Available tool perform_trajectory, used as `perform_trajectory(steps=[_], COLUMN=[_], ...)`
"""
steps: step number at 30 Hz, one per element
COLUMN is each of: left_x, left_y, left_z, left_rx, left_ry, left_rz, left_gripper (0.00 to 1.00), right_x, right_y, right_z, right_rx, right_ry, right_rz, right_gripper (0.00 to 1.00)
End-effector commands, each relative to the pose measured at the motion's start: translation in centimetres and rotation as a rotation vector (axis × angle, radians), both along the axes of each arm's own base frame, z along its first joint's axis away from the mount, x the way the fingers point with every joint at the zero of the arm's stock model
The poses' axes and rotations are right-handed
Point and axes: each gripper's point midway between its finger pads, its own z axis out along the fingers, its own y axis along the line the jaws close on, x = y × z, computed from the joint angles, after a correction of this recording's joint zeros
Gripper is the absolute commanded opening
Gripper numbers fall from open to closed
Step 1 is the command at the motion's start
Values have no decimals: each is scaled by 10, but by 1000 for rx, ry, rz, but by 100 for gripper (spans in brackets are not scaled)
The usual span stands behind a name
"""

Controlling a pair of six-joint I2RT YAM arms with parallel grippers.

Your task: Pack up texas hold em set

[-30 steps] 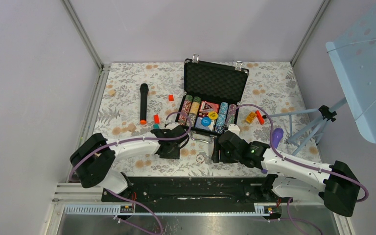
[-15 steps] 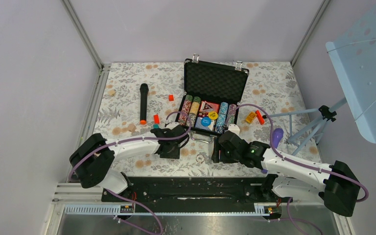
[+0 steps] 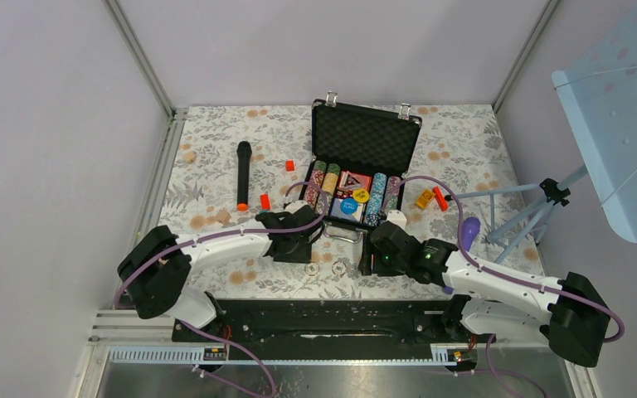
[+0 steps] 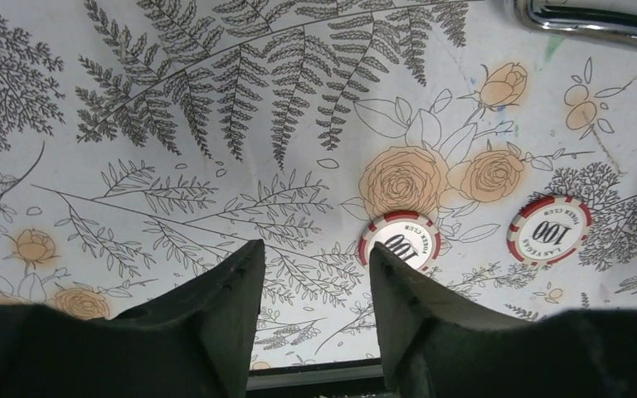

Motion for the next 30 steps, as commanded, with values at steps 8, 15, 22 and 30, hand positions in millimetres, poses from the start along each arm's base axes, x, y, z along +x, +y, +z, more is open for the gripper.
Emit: perform_trajectory(steps=[8, 15, 22, 30], left_x=[-3, -12, -15, -16], left_y=[-31, -42, -44, -48], left_z=[13, 4, -3, -9], left_rx=[-114, -113, -99, -102], left_ry=[-12, 8, 22, 34], left_rz=[-64, -97, -106, -113], left_gripper=[65, 66, 67, 67], right_x=[7, 6, 6, 6], right_y=[5, 3, 3, 2], right_z=[9, 8, 7, 6], right_rx=[26, 23, 22, 21], right_ry=[-13, -11, -9, -9], right_rz=[-16, -17, -19, -21], right_gripper=[66, 66, 67, 67])
